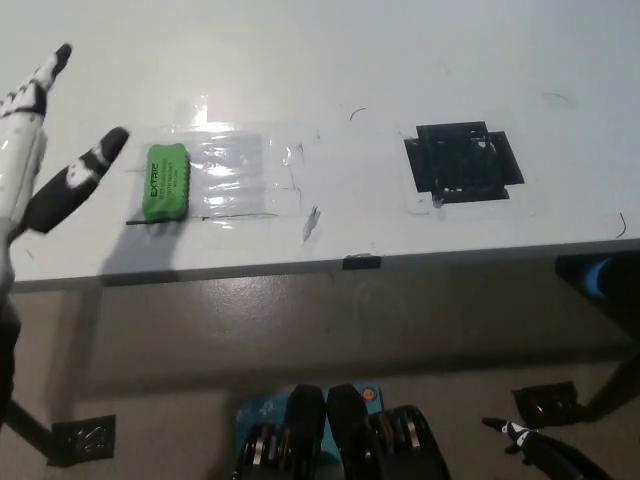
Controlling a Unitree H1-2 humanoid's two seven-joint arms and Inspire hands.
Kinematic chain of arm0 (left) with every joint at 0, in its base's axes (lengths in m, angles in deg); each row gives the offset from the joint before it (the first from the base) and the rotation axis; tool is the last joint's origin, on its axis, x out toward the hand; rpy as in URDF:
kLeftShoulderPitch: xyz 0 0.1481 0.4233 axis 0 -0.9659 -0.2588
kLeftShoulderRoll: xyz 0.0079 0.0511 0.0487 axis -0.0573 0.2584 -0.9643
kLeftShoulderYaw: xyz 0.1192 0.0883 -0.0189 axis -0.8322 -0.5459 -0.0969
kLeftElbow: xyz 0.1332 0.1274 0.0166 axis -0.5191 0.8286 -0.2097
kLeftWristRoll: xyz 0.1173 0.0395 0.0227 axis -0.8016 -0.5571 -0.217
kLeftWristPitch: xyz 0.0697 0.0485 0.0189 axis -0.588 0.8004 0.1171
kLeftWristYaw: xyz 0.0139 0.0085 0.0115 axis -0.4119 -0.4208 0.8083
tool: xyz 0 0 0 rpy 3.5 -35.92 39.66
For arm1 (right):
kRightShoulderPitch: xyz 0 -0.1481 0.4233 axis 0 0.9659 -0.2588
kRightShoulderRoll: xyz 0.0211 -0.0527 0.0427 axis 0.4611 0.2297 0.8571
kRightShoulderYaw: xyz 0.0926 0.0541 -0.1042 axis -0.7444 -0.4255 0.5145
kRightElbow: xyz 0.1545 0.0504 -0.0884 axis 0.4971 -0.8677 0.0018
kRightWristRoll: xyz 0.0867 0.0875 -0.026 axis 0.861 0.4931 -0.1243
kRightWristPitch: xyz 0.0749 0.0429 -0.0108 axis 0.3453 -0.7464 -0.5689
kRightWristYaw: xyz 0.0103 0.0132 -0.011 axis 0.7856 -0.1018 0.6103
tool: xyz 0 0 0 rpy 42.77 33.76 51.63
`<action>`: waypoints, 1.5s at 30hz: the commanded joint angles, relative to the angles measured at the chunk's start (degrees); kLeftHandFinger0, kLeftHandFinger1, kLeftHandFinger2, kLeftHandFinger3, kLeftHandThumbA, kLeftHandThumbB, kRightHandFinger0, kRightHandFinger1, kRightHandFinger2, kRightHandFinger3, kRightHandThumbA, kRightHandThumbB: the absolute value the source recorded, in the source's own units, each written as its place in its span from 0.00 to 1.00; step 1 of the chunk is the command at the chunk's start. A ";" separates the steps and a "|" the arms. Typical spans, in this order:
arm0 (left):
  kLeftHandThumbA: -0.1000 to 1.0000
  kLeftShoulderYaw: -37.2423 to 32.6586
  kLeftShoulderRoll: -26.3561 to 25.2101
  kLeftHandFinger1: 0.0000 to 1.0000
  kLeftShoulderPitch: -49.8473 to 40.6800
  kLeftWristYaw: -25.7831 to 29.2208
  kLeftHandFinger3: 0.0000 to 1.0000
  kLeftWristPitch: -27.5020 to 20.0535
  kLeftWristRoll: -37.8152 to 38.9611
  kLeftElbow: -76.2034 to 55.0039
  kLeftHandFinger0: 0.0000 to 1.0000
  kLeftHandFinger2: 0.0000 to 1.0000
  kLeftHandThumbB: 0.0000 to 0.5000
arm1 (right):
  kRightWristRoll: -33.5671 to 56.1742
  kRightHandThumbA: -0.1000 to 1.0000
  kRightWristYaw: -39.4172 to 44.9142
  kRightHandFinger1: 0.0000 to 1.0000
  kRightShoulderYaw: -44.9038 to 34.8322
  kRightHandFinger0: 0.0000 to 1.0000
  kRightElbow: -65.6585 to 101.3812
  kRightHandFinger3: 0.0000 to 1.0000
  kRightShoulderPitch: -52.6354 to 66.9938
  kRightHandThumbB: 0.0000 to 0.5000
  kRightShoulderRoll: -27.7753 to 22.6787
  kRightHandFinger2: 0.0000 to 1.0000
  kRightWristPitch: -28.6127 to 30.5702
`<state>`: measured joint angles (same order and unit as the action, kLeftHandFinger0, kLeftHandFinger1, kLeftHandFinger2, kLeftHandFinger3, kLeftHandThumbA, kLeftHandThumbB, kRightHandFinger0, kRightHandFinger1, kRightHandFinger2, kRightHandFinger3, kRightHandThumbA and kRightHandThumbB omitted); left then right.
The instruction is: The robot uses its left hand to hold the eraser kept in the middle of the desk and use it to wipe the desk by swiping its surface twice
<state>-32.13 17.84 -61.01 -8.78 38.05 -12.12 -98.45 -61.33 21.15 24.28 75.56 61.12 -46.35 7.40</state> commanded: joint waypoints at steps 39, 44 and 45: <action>1.00 -23.64 8.64 1.00 19.72 -1.49 1.00 0.20 -22.26 59.05 1.00 1.00 0.89 | -4.19 0.54 4.68 0.88 -3.55 0.81 3.26 1.00 -0.95 0.04 -0.18 1.00 -0.93; 1.00 -23.55 10.24 1.00 19.34 -1.51 1.00 -0.61 -21.82 59.77 1.00 1.00 0.83 | -4.53 0.53 5.00 0.87 -4.09 0.80 3.71 1.00 -0.52 0.05 0.13 1.00 -0.93; 1.00 -23.40 10.28 1.00 19.65 -1.01 1.00 -1.02 -21.62 59.64 1.00 1.00 0.88 | -4.55 0.53 4.90 0.86 -4.20 0.79 3.72 1.00 -0.45 0.07 0.07 1.00 -0.93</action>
<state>-55.61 26.99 -40.78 -10.84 39.32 -36.13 -39.51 -64.49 25.02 21.20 77.08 60.94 -46.02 7.28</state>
